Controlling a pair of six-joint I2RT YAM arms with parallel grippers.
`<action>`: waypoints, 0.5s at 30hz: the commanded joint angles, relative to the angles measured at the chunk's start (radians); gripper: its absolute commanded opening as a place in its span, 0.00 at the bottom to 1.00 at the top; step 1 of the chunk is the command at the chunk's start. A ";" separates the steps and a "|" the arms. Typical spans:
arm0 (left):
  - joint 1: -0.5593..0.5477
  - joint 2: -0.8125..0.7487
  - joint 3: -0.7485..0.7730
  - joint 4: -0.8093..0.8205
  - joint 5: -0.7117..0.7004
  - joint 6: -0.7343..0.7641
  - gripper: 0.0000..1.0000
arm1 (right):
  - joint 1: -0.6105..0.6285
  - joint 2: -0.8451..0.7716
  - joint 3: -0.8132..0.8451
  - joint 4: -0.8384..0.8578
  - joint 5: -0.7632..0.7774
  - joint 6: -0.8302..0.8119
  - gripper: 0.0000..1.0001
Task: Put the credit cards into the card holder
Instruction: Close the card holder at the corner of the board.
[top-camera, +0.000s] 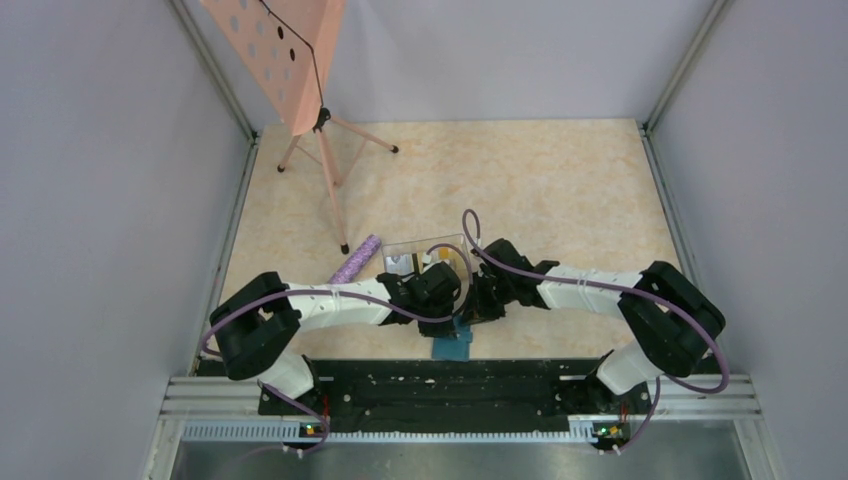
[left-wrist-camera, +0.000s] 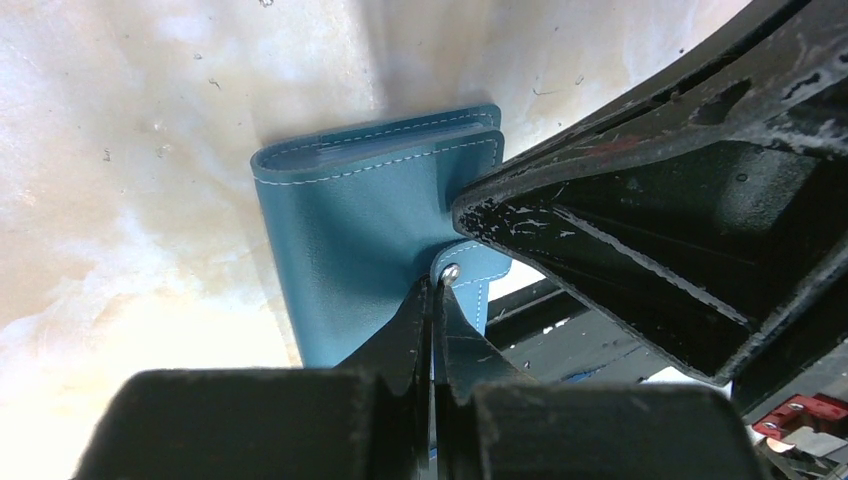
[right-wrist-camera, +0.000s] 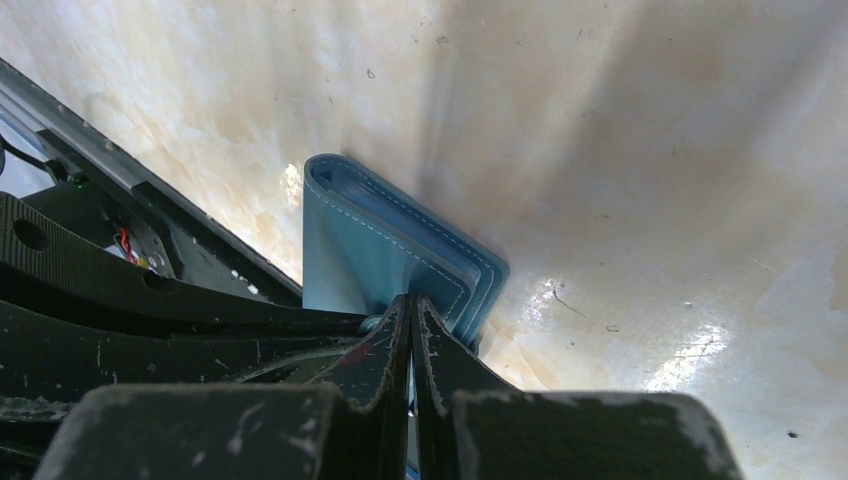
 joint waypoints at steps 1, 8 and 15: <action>0.002 -0.005 0.012 -0.065 -0.051 0.008 0.00 | -0.003 -0.021 -0.027 -0.022 0.030 -0.012 0.00; 0.000 0.044 0.022 -0.071 -0.043 0.021 0.00 | -0.003 -0.066 -0.034 -0.023 0.013 -0.025 0.00; -0.001 0.048 0.025 -0.075 -0.049 0.027 0.00 | -0.004 -0.161 -0.075 0.014 -0.032 -0.016 0.00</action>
